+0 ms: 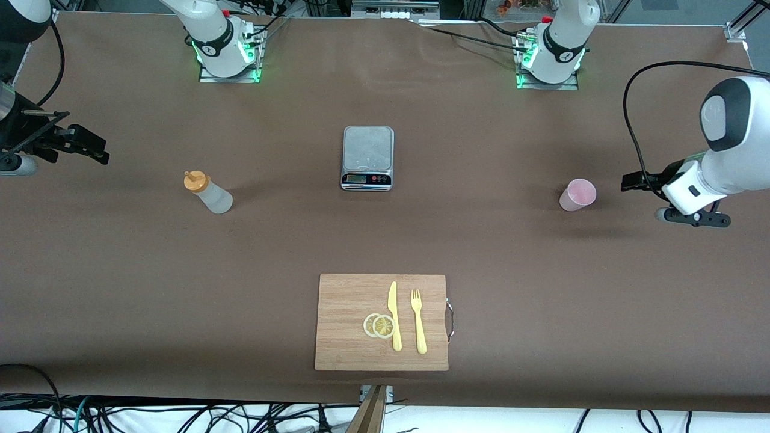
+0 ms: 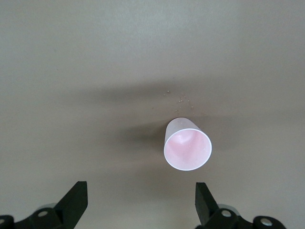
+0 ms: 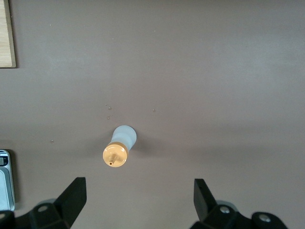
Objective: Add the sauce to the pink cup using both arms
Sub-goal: 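Move the left gripper to the pink cup and lower around it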
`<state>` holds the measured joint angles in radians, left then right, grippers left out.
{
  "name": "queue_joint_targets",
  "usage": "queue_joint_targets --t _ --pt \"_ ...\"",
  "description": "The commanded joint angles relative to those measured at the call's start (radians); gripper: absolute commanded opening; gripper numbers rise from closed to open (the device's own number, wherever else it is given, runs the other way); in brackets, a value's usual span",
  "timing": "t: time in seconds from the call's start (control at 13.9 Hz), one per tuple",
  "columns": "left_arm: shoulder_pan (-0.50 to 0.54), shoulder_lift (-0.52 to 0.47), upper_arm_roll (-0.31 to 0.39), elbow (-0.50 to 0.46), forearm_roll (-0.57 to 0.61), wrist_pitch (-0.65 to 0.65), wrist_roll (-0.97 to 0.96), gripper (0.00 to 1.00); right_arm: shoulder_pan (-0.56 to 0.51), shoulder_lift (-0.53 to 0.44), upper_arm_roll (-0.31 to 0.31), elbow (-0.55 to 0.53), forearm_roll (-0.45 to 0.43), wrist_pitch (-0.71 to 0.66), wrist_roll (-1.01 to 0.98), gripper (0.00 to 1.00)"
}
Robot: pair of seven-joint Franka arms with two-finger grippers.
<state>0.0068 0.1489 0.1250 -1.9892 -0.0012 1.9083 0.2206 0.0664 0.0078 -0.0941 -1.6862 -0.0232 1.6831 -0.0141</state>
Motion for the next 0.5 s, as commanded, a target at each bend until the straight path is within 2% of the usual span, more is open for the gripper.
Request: queue_joint_targets --t 0.0,0.43 --pt "-0.004 -0.086 0.002 -0.150 0.020 0.099 0.017 0.98 -0.004 -0.006 -0.001 -0.003 0.019 0.000 -0.010 1.00" --pt "-0.008 -0.091 0.002 -0.293 0.020 0.334 0.016 0.95 -0.004 -0.006 -0.001 -0.003 0.020 -0.002 -0.012 1.00"
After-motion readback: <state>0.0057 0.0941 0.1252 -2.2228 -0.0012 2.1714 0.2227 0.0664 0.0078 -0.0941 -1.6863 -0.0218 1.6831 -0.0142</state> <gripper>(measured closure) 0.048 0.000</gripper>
